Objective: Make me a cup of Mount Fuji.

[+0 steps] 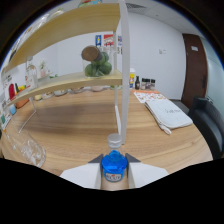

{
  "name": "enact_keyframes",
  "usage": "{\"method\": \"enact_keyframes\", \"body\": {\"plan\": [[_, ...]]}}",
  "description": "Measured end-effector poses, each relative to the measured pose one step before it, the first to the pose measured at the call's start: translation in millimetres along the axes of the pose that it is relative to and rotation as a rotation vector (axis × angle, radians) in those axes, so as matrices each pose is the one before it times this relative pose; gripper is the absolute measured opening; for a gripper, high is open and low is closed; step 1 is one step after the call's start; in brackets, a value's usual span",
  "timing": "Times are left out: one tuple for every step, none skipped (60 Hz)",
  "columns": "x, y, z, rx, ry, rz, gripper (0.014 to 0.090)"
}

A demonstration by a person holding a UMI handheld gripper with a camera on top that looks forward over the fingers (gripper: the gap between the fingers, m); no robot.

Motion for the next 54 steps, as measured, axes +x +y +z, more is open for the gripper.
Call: {"method": "enact_keyframes", "body": {"plan": [[0.07, 0.61, 0.31, -0.00538, -0.00083, -0.0006, 0.0367], [0.37, 0.37, 0.14, -0.00241, 0.00159, -0.0015, 0.0368], [0.47, 0.41, 0.05, -0.00222, 0.00272, -0.0038, 0.0369], [1.01, 0.39, 0.79, -0.00247, 0.00259, -0.0046, 0.0370], [0.28, 0.75, -0.42, -0.00195, 0.00274, -0.0032, 0.0370], [0.21, 1.10, -0.40, -0.00439, 0.00155, -0.0017, 0.0371], [0.24, 1.48, -0.26, -0.00526, 0.00094, -0.0008, 0.0373], [-0.30, -0.78, 0.61, -0.00358, 0.00015, -0.0001, 0.0374], [0.09, -0.28, -0.51, 0.00127, 0.00009, 0.0016, 0.0375], [0.20, 0.63, -0.30, -0.00256, 0.00087, 0.0013, 0.0377], [0.15, 0.50, -0.29, -0.00318, 0.00110, 0.0014, 0.0379], [0.13, 0.40, -0.60, -0.00322, 0.00115, 0.0007, 0.0380], [0.30, 0.20, -0.72, -0.00290, 0.00177, 0.0001, 0.0384], [0.26, -0.17, -0.98, -0.00152, 0.00248, 0.0006, 0.0398], [0.37, -0.50, -1.38, -0.00030, 0.00418, 0.0014, 0.0429], [0.44, -0.61, -1.58, 0.00007, 0.00320, 0.0016, 0.0464], [-0.38, -0.98, -1.84, 0.00062, 0.00013, 0.0019, 0.0495], [-0.29, -0.71, -3.83, 0.00143, -0.00158, 0.0022, 0.0516], [0.03, -1.74, -2.62, 0.00225, 0.00251, 0.0017, 0.0537], [0.85, -1.72, -2.52, 0.00259, 0.00620, 0.0005, 0.0559], [0.72, -1.88, -2.79, 0.00204, 0.00670, -0.0009, 0.0596], [0.57, -2.13, -3.02, 0.00202, 0.00706, -0.0011, 0.0645], [0.11, -1.68, -1.67, 0.00369, 0.00520, -0.0006, 0.0694], [-0.52, -2.63, -3.34, 0.00330, 0.00432, -0.0003, 0.0747], [-0.60, -3.32, -3.31, 0.00065, 0.00658, -0.0005, 0.0792], [0.52, -2.86, -3.71, 0.00549, 0.00923, 0.0002, 0.0820], [-0.10, -3.42, -4.30, 0.00654, 0.00813, 0.0008, 0.0837], [-0.93, -3.92, -4.28, 0.00754, 0.00614, 0.0009, 0.0843], [-1.20, -4.13, -4.52, 0.00857, 0.00568, 0.0011, 0.0846], [-1.51, -4.41, -4.65, 0.00868, 0.00639, 0.0007, 0.0848], [-0.61, -4.49, -5.17, 0.00759, 0.00641, 0.0017, 0.0845], [-2.07, -4.34, -4.94, 0.00855, 0.00674, 0.0020, 0.0844], [-3.28, -4.69, -4.56, 0.00697, 0.00463, 0.0016, 0.0844], [-3.72, -4.57, -5.12, 0.00848, 0.00139, 0.0008, 0.0844], [-4.38, -4.35, -5.18, 0.00806, -0.00017, -0.0006, 0.0843], [-4.58, -4.07, -4.97, 0.00674, -0.00060, -0.0003, 0.0843], [-4.54, -4.37, -4.90, 0.00515, 0.00079, 0.0012, 0.0845], [-4.83, -3.49, -4.64, 0.00410, 0.00084, 0.0006, 0.0845], [-5.63, -3.43, -4.48, 0.00441, -0.00122, 0.0004, 0.0847], [-7.29, -3.80, -4.73, 0.00459, -0.00299, -0.0001, 0.0846], [-6.48, -3.50, -4.21, 0.00577, -0.00510, 0.0014, 0.0846], [-7.04, -3.31, -4.12, 0.00636, -0.00550, 0.0026, 0.0844], [-7.59, -2.80, -3.50, 0.00591, -0.00643, 0.0031, 0.0845], [-8.16, -2.13, -3.03, 0.00370, -0.00857, 0.0019, 0.0845], [-8.38, -1.06, -2.67, 0.00078, -0.00899, 0.0012, 0.0844], [-8.37, -0.21, -2.46, -0.00228, -0.00884, 0.0014, 0.0846], [-8.40, 0.28, -2.09, -0.00322, -0.00853, 0.0019, 0.0846], [-8.19, 0.24, -1.75, -0.00181, -0.00856, 0.0011, 0.0845], [-7.91, 0.36, -1.61, 0.00198, -0.00701, 0.0009, 0.0844], [-7.75, 0.24, -1.09, -0.00151, -0.00689, -0.0009, 0.0845], [-8.34, 0.61, -0.52, -0.00308, -0.00299, 0.0003, 0.0845], [-6.86, 1.07, -0.52, -0.00267, -0.00413, 0.0008, 0.0848], [-6.93, 1.68, -0.20, -0.00547, -0.00329, 0.0005, 0.0851], [-6.58, 2.15, 0.11, -0.00883, -0.00294, -0.0008, 0.0852]]}}
